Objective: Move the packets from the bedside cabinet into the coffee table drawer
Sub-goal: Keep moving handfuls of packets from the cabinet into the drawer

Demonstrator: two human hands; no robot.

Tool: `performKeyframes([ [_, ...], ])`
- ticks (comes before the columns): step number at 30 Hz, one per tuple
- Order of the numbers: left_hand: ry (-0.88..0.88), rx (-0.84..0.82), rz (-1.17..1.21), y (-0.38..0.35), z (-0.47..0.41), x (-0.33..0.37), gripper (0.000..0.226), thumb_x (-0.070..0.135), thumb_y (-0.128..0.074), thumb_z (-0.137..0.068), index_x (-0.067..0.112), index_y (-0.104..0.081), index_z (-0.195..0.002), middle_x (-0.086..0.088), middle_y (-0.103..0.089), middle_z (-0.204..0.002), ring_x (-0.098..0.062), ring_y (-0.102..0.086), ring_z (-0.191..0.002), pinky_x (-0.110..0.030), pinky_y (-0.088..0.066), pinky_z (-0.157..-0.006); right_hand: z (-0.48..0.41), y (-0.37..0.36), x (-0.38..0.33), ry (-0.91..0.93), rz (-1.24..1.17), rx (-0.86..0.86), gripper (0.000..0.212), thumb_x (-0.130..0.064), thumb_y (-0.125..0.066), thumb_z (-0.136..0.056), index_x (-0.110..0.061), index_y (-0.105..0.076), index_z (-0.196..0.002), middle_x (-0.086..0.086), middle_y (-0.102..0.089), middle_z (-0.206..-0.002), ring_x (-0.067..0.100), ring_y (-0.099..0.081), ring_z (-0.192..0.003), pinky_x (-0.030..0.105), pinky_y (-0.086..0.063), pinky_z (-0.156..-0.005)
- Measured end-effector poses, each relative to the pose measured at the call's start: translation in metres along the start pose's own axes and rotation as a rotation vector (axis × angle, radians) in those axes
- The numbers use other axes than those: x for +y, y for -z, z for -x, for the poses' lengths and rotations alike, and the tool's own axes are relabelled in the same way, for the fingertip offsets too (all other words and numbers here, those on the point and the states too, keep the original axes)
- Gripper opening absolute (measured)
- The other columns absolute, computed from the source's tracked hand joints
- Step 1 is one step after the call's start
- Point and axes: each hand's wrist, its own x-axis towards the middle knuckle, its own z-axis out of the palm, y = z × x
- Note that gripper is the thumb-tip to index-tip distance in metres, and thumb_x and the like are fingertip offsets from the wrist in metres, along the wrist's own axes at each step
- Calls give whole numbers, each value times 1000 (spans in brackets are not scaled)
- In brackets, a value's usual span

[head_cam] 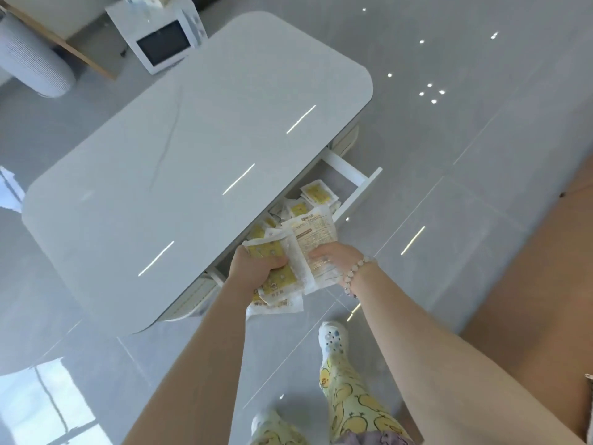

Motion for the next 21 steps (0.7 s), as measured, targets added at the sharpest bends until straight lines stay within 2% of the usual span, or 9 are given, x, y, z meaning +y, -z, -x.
performKeyframes([
  [3,96,35,38,-11,-20,-25,60,12,-85,-66,9,-53,-118,-8,-65,-108,-23,-66,-88,-34,-57,-69,-24,1,13,-54,51,14,33,-18,-69,-79,-8,-63,-110,4,-58,-104,14,-52,-82,26,-43,-71],
  [5,151,32,76,-17,-34,-45,51,9,-83,-69,10,-54,-111,-8,-66,-100,-22,-67,-82,-35,-58,-69,-43,2,24,-102,115,27,37,-16,-69,-81,-4,-62,-115,6,-57,-109,17,-50,-88,25,-38,-72],
  [6,172,31,100,-19,-42,-55,49,9,-83,-69,10,-54,-109,-7,-67,-97,-21,-67,-80,-35,-58,-69,-55,2,27,-120,142,32,36,-15,-68,-82,-3,-62,-115,6,-57,-107,17,-49,-91,24,-38,-73],
  [9,258,47,168,-24,-70,-87,61,13,-85,-66,12,-51,-116,-10,-66,-106,-27,-68,-89,-42,-58,-76,-90,1,37,-164,181,28,29,-13,-68,-83,-4,-62,-110,2,-57,-91,15,-50,-82,17,-36,-57],
  [11,293,56,200,-23,-92,-104,62,13,-85,-66,12,-50,-117,-11,-66,-108,-29,-68,-91,-43,-58,-78,-114,-4,42,-183,224,36,36,-16,-69,-82,-3,-62,-115,3,-56,-94,15,-51,-83,15,-34,-54],
  [15,313,96,231,-15,-157,-128,57,12,-83,-69,11,-51,-116,-11,-66,-104,-27,-67,-90,-38,-57,-73,-186,-32,42,-174,337,35,36,-15,-68,-81,-3,-64,-115,3,-60,-90,14,-55,-75,18,-39,-54],
  [18,285,189,218,-3,-201,-133,54,15,-83,-70,14,-48,-111,-5,-63,-96,-23,-64,-83,-32,-54,-64,-232,-62,33,-125,471,3,49,-19,-69,-79,-5,-58,-125,8,-62,-113,22,-60,-98,23,-46,-71],
  [21,279,304,193,9,-257,-154,53,17,-83,-70,16,-47,-109,-2,-60,-93,-22,-62,-82,-30,-52,-62,-297,-92,36,-87,579,-60,53,-23,-69,-79,-8,-55,-127,8,-60,-122,25,-59,-100,28,-47,-78],
])
